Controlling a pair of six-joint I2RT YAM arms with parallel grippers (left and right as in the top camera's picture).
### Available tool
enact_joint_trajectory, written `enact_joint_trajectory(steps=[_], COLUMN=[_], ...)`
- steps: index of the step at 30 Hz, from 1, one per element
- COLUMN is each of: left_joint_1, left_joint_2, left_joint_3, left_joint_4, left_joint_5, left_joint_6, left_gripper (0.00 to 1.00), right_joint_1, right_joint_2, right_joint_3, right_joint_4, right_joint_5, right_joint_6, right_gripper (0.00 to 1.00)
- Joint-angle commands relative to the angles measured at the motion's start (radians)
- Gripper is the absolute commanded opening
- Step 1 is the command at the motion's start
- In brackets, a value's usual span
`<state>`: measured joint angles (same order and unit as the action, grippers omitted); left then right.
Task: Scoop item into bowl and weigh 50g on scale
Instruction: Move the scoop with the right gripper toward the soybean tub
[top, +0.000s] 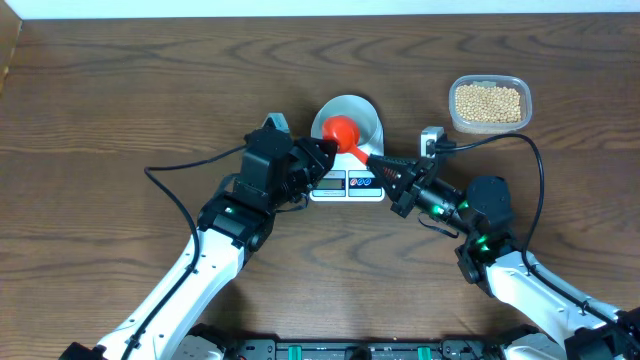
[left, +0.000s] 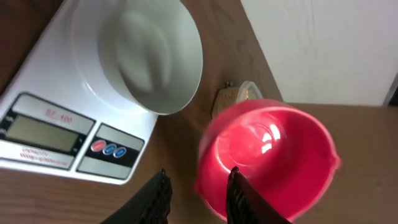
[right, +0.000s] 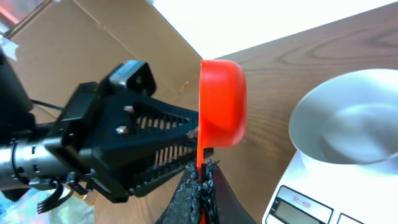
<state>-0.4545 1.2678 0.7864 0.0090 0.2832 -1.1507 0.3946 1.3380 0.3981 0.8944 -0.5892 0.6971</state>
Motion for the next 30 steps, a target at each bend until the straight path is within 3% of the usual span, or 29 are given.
enact_joint_trajectory(steps=[1, 5, 12, 15, 19, 20, 29, 30], left_joint_1=[-0.002, 0.0, 0.0, 0.0, 0.0, 0.0, 0.0, 0.0], left_joint_2=[0.006, 0.005, 0.005, 0.005, 0.005, 0.005, 0.006, 0.006], left_joint_3=[0.023, 0.023, 0.023, 0.023, 0.023, 0.023, 0.023, 0.023], left_joint_4=[0.008, 0.01, 0.103, 0.097, 0.094, 0.081, -0.063, -0.082], left_joint_5=[-0.026, -0.067, -0.077, -0.144, -0.224, -0.261, -0.541, -0.549], left_joint_6=[0.104, 0.112, 0.294, 0.318, 0.362, 0.362, 0.362, 0.362], left_gripper=[0.32, 0.32, 0.32, 0.33, 0.42, 0.5, 0.65, 0.84], right_joint_1=[-0.011, -0.037, -0.099, -0.107, -0.133, -0.142, -0.153, -0.153], right_joint_2=[0.005, 0.005, 0.005, 0.005, 0.005, 0.005, 0.005, 0.005], right_joint_3=[0.029, 0.029, 0.029, 0.029, 0.029, 0.029, 0.029, 0.029], right_joint_4=[-0.018, -0.028, -0.042, -0.026, 0.0, 0.003, 0.035, 0.038], right_joint_5=[0.029, 0.026, 0.006, -0.02, -0.031, -0.031, 0.097, 0.12], right_joint_6=[-0.018, -0.017, -0.011, -0.011, -0.019, -0.032, -0.119, -0.118], right_gripper=[0.01, 0.01, 0.01, 0.01, 0.01, 0.01, 0.01, 0.01])
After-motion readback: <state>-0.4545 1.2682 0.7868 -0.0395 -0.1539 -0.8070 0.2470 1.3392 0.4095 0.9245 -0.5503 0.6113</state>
